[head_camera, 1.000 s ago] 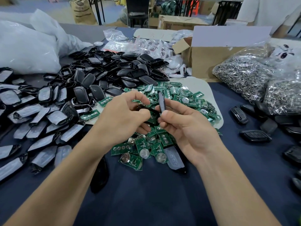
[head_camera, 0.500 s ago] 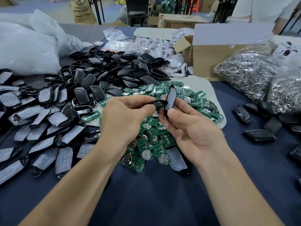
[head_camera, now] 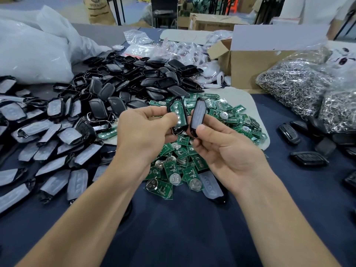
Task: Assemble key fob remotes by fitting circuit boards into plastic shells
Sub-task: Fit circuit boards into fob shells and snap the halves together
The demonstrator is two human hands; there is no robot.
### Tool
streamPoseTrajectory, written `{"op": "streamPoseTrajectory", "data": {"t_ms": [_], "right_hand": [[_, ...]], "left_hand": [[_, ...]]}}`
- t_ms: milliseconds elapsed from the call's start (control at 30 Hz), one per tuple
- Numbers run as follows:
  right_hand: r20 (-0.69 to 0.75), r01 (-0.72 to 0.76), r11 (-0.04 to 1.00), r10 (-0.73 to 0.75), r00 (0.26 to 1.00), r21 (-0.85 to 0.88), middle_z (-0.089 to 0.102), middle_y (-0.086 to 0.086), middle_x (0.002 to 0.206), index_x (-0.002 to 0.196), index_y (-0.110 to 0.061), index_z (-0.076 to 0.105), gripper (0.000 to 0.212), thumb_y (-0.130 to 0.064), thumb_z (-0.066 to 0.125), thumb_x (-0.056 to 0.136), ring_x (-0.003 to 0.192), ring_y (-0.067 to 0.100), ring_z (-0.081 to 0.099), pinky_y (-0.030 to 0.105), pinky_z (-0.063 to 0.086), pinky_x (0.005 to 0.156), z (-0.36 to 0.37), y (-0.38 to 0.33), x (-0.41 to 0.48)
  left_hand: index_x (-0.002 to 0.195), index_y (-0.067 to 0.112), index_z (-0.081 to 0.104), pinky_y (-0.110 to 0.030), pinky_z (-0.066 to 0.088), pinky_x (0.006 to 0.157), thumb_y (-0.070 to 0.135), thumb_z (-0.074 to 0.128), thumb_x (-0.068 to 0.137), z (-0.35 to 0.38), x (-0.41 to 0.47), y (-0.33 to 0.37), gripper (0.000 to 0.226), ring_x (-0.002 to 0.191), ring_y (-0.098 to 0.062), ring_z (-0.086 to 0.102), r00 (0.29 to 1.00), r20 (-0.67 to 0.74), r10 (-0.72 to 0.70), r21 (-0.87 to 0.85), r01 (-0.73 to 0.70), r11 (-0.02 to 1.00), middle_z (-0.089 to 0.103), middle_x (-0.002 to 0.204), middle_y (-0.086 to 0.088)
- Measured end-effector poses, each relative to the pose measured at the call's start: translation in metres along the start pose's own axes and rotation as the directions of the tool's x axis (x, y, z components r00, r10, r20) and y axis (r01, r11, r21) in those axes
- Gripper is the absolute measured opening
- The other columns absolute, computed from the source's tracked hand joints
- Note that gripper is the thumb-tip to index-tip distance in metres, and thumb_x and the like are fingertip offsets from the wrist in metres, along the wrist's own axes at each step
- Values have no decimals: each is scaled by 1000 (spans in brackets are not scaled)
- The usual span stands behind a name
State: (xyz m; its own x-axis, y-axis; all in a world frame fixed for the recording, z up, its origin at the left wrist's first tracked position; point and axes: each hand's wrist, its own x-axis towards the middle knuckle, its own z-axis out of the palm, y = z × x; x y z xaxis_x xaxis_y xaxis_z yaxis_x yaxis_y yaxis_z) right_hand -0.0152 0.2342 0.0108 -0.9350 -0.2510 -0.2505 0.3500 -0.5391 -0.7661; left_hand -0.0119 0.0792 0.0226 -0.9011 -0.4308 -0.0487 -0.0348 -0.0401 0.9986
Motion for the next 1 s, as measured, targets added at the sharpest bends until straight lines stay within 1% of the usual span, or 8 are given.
{"op": "streamPoseTrajectory", "data": {"t_ms": [167,400,533,600,700,867,900,1000], "right_hand": [[-3,7,999,-8,1000,-50,78,3,103,126,-10,69,62,-9,76,64,86,12,65,20,52,67,-1,2,1],[26,49,994,-47,999,-98,79,-2,106,120,-14,72,58,-14,77,62,76,4,64,17,51,66,-1,8,4],[45,103,989,-99,994,-107,80,-4,95,109,-16,74,46,-12,76,63,73,1,69,15,54,67,0,9,3],[66,141,981,-133,989,-133,80,-2,97,110,-15,74,41,-4,76,70,83,3,74,15,55,72,2,11,3],[42,264,926,-262,964,-270,81,0,101,105,-20,75,41,13,72,82,97,9,76,17,57,79,7,16,1],[9,374,790,-424,906,-486,81,-9,97,97,-34,75,48,10,81,77,97,9,77,24,60,84,11,22,-1],[1,373,775,-433,901,-511,80,-11,97,97,-35,75,48,8,83,76,97,8,76,26,61,87,11,22,-2],[-41,352,721,-466,884,-597,80,-14,94,101,-35,77,47,2,85,75,94,3,76,28,61,88,9,18,-2]], "left_hand": [[82,15,74,-27,62,56,7,87,81,-1,0,0,16,68,-23,77,1000,28,5,0,-5,1000,78,74,-5],[78,19,71,-26,61,54,8,88,80,0,-2,0,20,60,-15,76,997,24,80,32,-80,996,75,63,7],[78,24,72,-34,64,57,12,88,80,0,-2,-3,20,58,-16,75,990,15,140,127,-141,982,76,66,8],[76,28,72,-35,65,58,15,88,80,1,-4,-5,21,58,-14,75,982,13,188,182,-187,965,76,66,10],[71,30,72,-30,63,55,22,89,79,2,-6,-6,20,56,-6,73,970,0,245,282,-235,930,73,63,18],[68,28,73,-35,64,62,20,86,81,7,-9,-11,20,56,-8,73,974,-5,226,283,-215,935,73,60,15],[68,27,74,-36,64,63,18,85,82,7,-10,-12,20,57,-10,74,977,4,213,266,-207,942,74,61,13],[79,20,78,-36,65,64,9,79,89,8,-11,-13,15,69,-21,78,988,90,124,82,-131,988,78,72,0]]}}
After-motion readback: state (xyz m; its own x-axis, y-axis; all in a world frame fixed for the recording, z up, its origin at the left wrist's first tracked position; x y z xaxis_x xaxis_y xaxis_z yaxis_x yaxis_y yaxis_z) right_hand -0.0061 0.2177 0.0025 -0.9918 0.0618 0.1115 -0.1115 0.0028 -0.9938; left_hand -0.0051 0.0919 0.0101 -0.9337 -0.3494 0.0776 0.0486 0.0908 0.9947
